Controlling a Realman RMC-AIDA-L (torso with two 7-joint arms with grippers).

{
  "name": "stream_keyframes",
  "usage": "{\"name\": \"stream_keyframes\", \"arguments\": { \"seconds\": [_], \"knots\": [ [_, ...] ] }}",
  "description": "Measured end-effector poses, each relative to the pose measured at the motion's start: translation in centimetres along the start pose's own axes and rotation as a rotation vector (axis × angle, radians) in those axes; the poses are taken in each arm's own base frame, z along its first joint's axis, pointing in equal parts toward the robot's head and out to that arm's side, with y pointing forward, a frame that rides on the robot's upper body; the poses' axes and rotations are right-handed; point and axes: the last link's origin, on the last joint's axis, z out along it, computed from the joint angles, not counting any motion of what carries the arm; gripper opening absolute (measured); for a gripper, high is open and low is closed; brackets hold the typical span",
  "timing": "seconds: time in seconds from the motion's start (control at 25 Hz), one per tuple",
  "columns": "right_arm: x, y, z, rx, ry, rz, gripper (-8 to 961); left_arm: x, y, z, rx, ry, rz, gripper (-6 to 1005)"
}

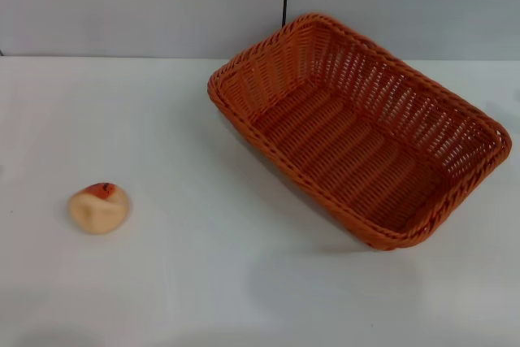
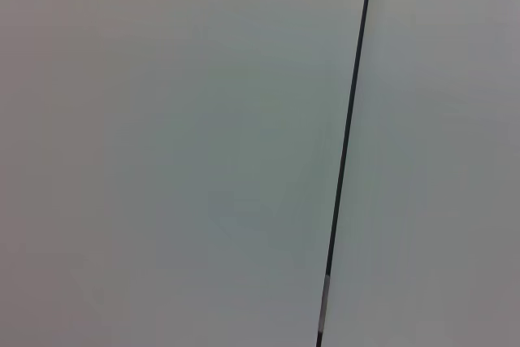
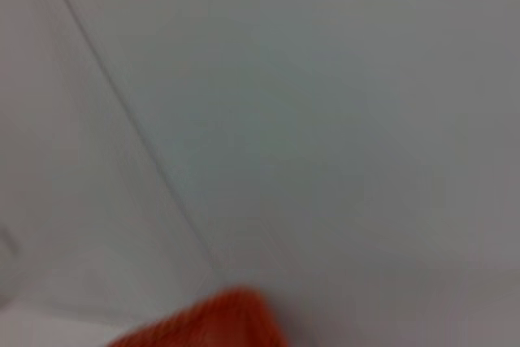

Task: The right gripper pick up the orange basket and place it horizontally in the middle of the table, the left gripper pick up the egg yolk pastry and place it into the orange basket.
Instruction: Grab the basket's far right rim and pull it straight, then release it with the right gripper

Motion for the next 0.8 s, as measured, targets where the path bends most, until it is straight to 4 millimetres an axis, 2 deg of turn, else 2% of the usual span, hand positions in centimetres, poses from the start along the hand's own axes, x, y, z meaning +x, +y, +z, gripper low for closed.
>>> {"name": "stream_keyframes", "arguments": {
  "seconds": [0.08, 0.12, 0.28, 0.32, 0.36, 0.6, 0.8],
  "knots": [
    [-1.7, 0.0, 0.0, -0.013, 0.102, 0.054, 755, 0.0, 0.0, 0.0, 0.001, 0.0, 0.0, 801],
    [-3.2, 0.1, 0.1, -0.016, 0.209, 0.095, 755, 0.0, 0.0, -0.1, 0.002, -0.001, -0.001, 800],
    [-4.6, 0.3, 0.8, 0.0, 0.338, 0.12, 755, -0.1, 0.0, -0.3, 0.007, -0.005, -0.004, 799],
    [-5.1, 0.4, 1.8, 0.003, 0.407, 0.122, 755, -0.1, 0.0, -0.4, 0.007, -0.007, -0.005, 799],
    [-5.1, 0.4, 1.8, 0.003, 0.407, 0.122, 755, -0.1, 0.0, -0.4, 0.008, -0.008, -0.006, 798],
    [-4.8, 0.6, 4.9, -0.035, 0.526, 0.154, 755, -0.3, 0.1, -0.7, 0.012, -0.013, -0.012, 796],
    [-3.0, 0.5, 7.6, -0.018, 0.559, 0.152, 755, -0.3, 0.2, -0.9, 0.012, -0.017, -0.018, 795]
  ]
}}
